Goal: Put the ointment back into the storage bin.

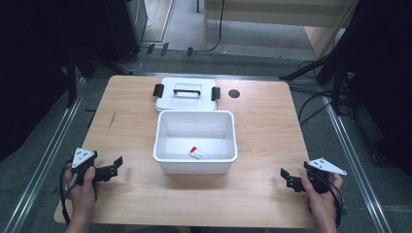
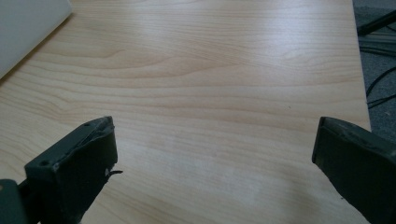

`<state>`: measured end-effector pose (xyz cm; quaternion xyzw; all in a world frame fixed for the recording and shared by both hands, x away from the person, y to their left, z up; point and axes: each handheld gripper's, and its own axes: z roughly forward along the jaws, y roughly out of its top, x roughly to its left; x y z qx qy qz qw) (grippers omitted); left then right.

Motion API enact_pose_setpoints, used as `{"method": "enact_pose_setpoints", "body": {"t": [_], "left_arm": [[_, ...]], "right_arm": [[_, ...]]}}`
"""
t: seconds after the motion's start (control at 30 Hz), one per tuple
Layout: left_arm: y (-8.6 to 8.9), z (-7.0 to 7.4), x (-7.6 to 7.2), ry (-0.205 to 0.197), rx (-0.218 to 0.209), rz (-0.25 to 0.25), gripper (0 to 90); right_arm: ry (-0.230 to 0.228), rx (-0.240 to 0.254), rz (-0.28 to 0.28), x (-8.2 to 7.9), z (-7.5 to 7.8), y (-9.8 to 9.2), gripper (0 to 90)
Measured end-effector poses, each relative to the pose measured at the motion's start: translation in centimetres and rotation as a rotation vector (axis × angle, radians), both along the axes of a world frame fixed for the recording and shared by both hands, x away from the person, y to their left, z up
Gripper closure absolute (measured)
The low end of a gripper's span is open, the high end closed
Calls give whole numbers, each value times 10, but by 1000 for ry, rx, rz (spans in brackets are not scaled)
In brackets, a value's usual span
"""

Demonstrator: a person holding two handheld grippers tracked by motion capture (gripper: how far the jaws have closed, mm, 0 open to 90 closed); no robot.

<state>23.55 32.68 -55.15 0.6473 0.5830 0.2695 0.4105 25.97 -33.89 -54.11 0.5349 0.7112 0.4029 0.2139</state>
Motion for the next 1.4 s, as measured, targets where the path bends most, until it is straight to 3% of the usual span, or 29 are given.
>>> {"method": "enact_pose_setpoints", "body": {"t": [0.67,0.83,0.9,1.0,1.1,1.27,1.4], "left_arm": [[-1,0,0,-1,2,0,0],[-1,0,0,0,4,-1,0],[-1,0,0,-1,4,0,0],[-1,0,0,-1,6,-2,0],[-1,0,0,0,9,-2,0],[-2,0,0,2,14,-1,0],[-2,0,0,1,14,-1,0]], "right_arm": [[-22,19,-68,-28,-6,-27,0],[-43,12,-78,-31,-6,-27,0],[-75,-18,-105,-33,-6,-27,0],[-102,-4,-133,-37,-5,-27,0],[-95,22,-106,-38,-6,-25,0],[-87,-11,-105,-37,-6,-21,0],[-85,12,-121,-36,-6,-24,0]]}}
